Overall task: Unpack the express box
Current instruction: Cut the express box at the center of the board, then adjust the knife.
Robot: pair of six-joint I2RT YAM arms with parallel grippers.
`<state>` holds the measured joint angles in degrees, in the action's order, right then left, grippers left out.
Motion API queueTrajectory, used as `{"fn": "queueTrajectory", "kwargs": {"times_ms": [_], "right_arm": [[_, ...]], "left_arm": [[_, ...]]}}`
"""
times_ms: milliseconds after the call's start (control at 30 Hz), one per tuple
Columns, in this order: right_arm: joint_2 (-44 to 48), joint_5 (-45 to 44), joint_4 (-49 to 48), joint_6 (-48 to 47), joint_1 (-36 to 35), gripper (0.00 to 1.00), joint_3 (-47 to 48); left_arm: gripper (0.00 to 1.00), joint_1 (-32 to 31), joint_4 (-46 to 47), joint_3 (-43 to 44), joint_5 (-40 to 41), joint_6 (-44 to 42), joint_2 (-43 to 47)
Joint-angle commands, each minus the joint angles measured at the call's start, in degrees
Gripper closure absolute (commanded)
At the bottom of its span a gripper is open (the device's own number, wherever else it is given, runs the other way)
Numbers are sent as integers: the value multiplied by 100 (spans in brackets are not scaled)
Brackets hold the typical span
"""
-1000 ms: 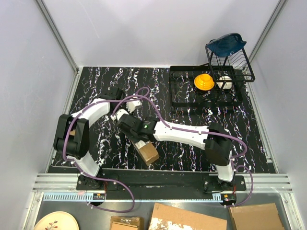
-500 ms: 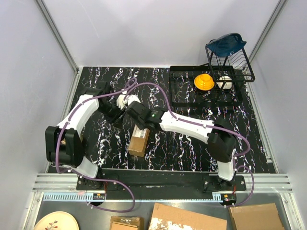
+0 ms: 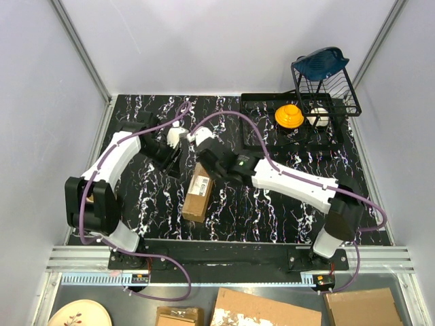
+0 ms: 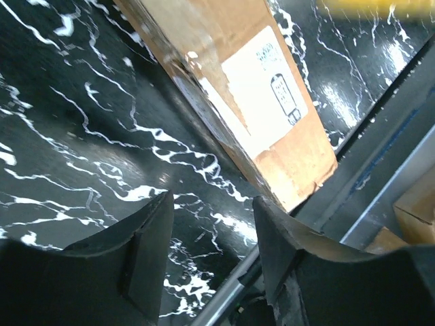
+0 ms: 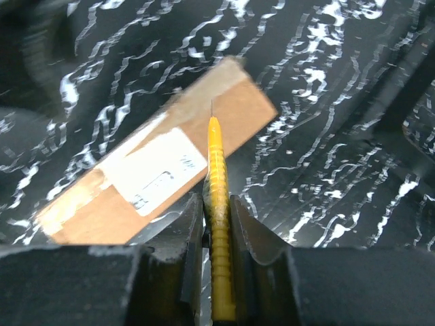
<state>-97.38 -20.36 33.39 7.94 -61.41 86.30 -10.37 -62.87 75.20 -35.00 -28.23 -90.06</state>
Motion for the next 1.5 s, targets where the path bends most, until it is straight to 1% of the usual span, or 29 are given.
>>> {"fn": "queueTrajectory", "kwargs": {"times_ms": [0, 33, 67, 133, 167, 233, 300, 333, 367, 400, 433, 467, 500, 533, 567, 600, 633, 700, 733, 767, 800, 833, 867, 967, 1067, 1167, 1267, 1367, 1467], "right_arm": [[44, -285, -796, -74, 830, 100, -534], [-8, -197, -1034, -126, 910, 100, -579], [-191, -223, -1523, -361, 955, 100, -597], [-447, -249, -1843, -583, 1016, 100, -413], [-683, -223, -1905, -714, 1025, 100, -291], [-782, -48, -1819, -759, 1034, 100, -61], [-511, 136, -1617, -637, 1034, 100, -130], [-318, 538, -1520, -523, 1026, 100, -253], [188, 872, -1485, -487, 1034, 100, -402], [437, 1137, -1415, -400, 1034, 100, -612], [666, 1609, -1127, -208, 1034, 100, -667], [1164, 1884, -1019, -171, 1026, 100, -728], [1430, 2069, -931, -92, 1034, 100, -868], [1685, 2767, -791, -30, 1034, 100, -930], [2123, 3105, -738, 14, 1034, 100, -1009], [2292, 3413, -650, 66, 1043, 100, -1054], [2407, 4025, -440, 58, 1034, 100, -1045], [2619, 4311, -211, 111, 1034, 100, -976], [2645, 4652, 16, 59, 1026, 100, -940], [2672, 4820, 88, 58, 1025, 100, -914], [2663, 5153, 133, 49, 1017, 100, -861], [2602, 5269, 246, -3, 999, 100, -817], [2576, 5331, 334, -38, 964, 100, -721], [2417, 5253, 774, -319, 789, 100, -466], [2356, 5121, 1020, -557, 560, 100, -220], [2277, 4840, 1275, -706, 437, 100, 26], [2259, 4612, 1390, -768, 288, 100, 219], [2285, 4270, 1425, -952, 130, 100, 360], [2303, 4031, 1381, -1005, 15, 100, 370]], "left_arm": [[46, -17, -225, -329, -455, -7, 489], [43, -44, -269, -365, -481, -59, 646], [42, -70, -339, -418, -498, -173, 726], [41, -193, -366, -611, -455, -279, 910], [41, -315, -392, -681, -429, -306, 946], [40, -395, -401, -761, -184, -280, 1060], [34, -369, -401, -534, -25, -271, 1183], [30, -343, -393, -411, 46, -297, 1349], [24, -334, -384, -262, 29, -349, 1438], [22, -334, -410, 88, -154, -428, 1500], [19, -325, -410, 257, -295, -621, 1648], [15, -334, -419, 546, -436, -718, 1728], [13, -334, -419, 627, -803, -876, 1816], [9, -317, -410, 662, -1006, -1182, 2043], [3, -308, -306, 645, -1182, -1281, 2184], [1, -325, -200, 523, -1489, -1290, 2308], [1, -334, -147, 487, -1640, -1282, 2500], [1, -544, -251, 635, -1790, -1211, 2572], [1, -658, -391, 758, -1817, -1264, 2529], [1, -877, -793, 1047, -1878, -1412, 2494], [1, -975, -971, 1163, -1966, -1535, 2415], [1, -1054, -1181, 1277, -1993, -1632, 2388], [1, -1159, -1236, 1487, -2028, -1685, 2371], [1, -1265, -1517, 1734, -2282, -2019, 2388], [1, -1580, -1570, 1482, -2292, -2222, 2432], [1, -1774, -1737, 1392, -2388, -2424, 2274], [1, -1968, -2132, 1375, -2669, -2714, 1984], [1, -2013, -2116, 1190, -2889, -2724, 1686], [10, -2013, -1730, 1190, -3073, -2364, 1571]]}}
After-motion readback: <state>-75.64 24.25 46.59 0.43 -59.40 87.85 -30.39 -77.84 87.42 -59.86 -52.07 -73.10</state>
